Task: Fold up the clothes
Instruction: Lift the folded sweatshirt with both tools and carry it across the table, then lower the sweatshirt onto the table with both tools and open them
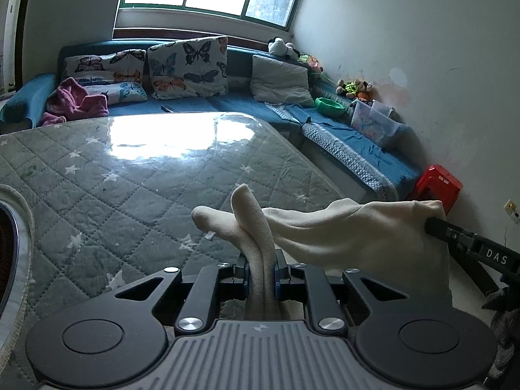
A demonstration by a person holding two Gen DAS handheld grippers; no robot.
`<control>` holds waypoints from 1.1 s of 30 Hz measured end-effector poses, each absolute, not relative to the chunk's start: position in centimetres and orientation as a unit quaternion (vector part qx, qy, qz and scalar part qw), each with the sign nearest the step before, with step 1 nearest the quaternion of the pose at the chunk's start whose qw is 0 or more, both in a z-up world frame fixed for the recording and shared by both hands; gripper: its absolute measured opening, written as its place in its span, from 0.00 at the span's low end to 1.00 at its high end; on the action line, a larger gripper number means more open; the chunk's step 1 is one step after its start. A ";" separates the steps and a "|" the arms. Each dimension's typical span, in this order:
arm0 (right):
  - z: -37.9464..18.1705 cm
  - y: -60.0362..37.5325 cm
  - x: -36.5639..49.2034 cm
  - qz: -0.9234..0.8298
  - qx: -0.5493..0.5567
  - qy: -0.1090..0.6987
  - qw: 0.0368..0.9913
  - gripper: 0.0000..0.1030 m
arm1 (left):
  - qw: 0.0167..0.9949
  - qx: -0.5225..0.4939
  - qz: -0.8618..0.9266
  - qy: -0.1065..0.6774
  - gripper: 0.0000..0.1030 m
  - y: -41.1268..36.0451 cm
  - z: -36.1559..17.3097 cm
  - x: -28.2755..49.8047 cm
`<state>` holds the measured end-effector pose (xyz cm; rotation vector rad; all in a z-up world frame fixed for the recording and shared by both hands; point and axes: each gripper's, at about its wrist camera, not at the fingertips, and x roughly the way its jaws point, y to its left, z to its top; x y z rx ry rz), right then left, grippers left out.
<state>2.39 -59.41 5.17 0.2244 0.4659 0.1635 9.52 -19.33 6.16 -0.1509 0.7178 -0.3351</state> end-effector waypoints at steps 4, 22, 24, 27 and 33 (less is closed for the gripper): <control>4.7 -59.5 2.8 0.077 0.109 0.236 0.963 0.10 | 0.918 -0.073 -0.161 0.356 0.14 -19.4 5.7 9.5; 1.1 -59.6 5.5 0.031 0.094 0.295 0.950 0.11 | 0.907 -0.054 -0.143 0.393 0.21 -18.8 3.6 10.0; 1.2 -59.5 5.5 0.023 0.091 0.295 0.951 0.12 | 0.907 -0.052 -0.142 0.392 0.24 -18.6 3.7 10.0; 1.6 -59.4 5.3 0.018 0.084 0.289 0.953 0.13 | 0.913 -0.042 -0.129 0.385 0.33 -18.2 4.1 9.9; 1.7 -57.8 6.2 0.053 0.076 0.295 0.951 0.13 | 0.923 -0.048 -0.116 0.365 0.34 -17.3 5.3 10.2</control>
